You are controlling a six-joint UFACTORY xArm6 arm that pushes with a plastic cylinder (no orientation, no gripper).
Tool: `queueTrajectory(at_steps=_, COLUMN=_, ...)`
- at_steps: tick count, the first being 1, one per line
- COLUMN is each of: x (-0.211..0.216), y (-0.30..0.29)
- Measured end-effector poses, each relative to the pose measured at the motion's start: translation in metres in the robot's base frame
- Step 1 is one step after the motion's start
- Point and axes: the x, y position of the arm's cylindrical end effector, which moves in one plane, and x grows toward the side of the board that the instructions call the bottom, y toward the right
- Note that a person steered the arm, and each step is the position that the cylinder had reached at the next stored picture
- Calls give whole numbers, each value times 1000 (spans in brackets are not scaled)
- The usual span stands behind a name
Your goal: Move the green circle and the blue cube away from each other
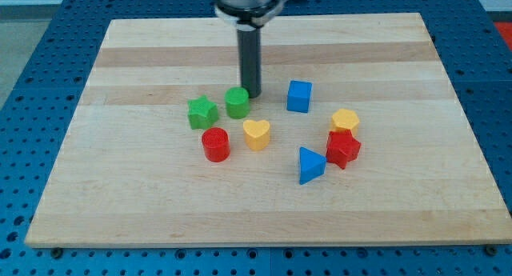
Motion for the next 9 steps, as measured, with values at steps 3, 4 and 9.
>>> queueTrajectory(at_steps=3, x=15, y=-29)
queueTrajectory(at_steps=4, x=15, y=10)
queueTrajectory(at_steps=9, x=53, y=115)
